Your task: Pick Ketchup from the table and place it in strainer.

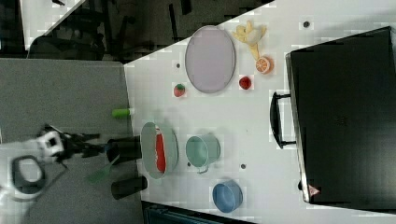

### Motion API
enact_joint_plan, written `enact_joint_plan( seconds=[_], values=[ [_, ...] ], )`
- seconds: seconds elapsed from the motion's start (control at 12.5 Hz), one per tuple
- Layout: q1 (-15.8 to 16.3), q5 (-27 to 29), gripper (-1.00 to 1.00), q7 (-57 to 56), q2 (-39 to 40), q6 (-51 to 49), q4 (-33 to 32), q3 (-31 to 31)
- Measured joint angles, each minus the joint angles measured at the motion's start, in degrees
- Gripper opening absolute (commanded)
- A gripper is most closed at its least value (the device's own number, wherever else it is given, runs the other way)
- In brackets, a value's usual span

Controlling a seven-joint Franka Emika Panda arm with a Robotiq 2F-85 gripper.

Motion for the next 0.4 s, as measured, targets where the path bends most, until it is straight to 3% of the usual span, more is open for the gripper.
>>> enact_joint_plan(
  seconds=[0.4],
  values=[
    [-4.25,2.05,1.00,-0.04,-2.36,-19.92,12.70,-13.04]
  ],
)
